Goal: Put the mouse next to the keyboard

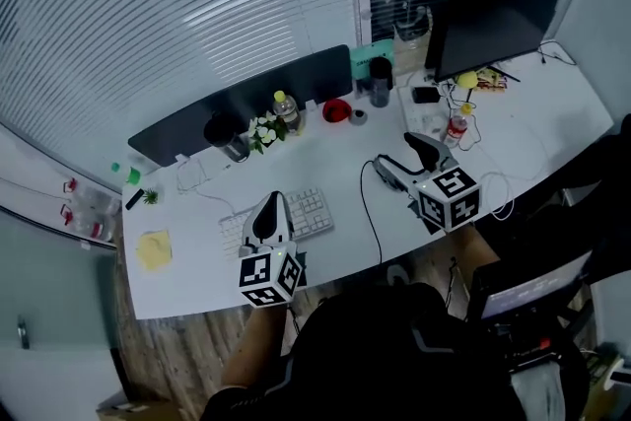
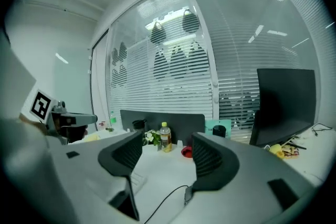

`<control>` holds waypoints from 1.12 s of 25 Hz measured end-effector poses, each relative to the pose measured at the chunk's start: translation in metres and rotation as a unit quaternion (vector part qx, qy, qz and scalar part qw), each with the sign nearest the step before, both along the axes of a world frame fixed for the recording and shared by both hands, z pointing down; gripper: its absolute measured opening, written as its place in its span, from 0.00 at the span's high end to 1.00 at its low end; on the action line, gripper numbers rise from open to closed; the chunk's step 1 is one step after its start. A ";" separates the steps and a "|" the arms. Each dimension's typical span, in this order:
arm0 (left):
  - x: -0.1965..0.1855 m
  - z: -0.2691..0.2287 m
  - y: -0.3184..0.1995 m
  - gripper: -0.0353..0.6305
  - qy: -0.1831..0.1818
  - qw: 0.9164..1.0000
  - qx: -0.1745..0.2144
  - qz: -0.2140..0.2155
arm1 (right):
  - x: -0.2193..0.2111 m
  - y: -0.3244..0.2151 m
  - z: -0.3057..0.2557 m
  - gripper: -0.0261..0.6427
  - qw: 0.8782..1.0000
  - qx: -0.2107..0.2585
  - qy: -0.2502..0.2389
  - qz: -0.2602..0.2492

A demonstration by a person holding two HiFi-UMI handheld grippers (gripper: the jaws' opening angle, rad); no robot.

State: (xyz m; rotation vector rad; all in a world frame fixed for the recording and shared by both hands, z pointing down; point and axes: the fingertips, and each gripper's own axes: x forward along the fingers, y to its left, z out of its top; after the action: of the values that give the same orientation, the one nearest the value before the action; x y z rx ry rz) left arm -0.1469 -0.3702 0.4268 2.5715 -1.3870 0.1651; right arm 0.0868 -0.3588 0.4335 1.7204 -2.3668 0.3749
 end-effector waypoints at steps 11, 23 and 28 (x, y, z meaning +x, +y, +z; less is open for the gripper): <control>0.015 -0.032 0.004 0.90 0.011 0.999 0.017 0.035 | -0.011 0.032 -0.073 0.78 0.998 0.064 -0.026 -0.004; 0.013 -0.055 0.003 0.90 0.015 0.999 0.036 0.029 | -0.003 0.038 -0.089 0.96 0.997 0.075 -0.008 0.025; 0.012 -0.056 0.002 0.90 0.011 0.999 0.037 0.025 | -0.002 0.035 -0.091 0.96 0.997 0.078 -0.014 0.024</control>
State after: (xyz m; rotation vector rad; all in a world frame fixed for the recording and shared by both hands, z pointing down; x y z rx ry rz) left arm -0.1346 -0.3683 0.3710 2.6615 -1.3453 0.0938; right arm 0.0848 -0.3241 0.3421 1.8540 -2.4360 0.2269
